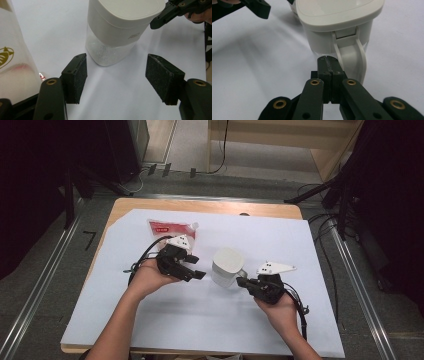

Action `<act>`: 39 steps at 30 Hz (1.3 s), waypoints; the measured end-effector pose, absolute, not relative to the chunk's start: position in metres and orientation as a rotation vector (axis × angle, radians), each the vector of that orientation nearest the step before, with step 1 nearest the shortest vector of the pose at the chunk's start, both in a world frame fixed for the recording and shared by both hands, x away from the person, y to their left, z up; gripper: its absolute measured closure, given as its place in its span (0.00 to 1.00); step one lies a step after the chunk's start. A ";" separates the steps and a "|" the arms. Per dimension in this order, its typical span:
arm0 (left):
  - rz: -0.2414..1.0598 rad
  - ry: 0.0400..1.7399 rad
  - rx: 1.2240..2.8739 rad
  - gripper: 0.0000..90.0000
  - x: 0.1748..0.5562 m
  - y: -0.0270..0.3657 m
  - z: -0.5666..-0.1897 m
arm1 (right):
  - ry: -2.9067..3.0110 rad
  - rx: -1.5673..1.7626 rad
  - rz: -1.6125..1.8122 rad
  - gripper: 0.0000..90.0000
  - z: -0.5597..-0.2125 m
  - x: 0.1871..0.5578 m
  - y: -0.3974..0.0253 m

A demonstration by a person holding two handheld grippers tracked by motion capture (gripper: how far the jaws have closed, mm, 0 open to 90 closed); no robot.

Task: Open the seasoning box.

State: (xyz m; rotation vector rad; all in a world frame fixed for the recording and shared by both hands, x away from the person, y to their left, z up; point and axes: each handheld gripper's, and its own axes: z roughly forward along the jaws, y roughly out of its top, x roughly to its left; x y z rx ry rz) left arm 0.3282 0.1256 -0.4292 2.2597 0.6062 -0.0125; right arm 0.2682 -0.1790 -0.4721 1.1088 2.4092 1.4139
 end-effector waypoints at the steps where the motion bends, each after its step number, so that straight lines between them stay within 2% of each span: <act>1: -0.010 0.605 2.258 0.38 0.328 0.125 -0.429 | 2.400 1.118 1.412 1.00 -0.472 0.270 -0.181; 12: -0.001 0.601 2.260 0.38 0.326 0.119 -0.430 | 2.371 1.162 1.380 1.00 -0.474 0.282 -0.192; 19: 0.000 0.605 2.250 0.35 0.326 0.114 -0.431 | 2.366 1.186 1.375 1.00 -0.476 0.295 -0.201; 31: -0.008 0.604 2.237 0.26 0.326 0.106 -0.431 | 2.369 1.185 1.372 1.00 -0.479 0.312 -0.210; 34: 0.010 0.583 2.239 0.20 0.326 0.103 -0.428 | 2.377 1.162 1.364 1.00 -0.474 0.311 -0.211; 39: -0.010 0.580 2.247 0.18 0.331 0.097 -0.427 | 2.366 1.151 1.392 1.00 -0.459 0.312 -0.223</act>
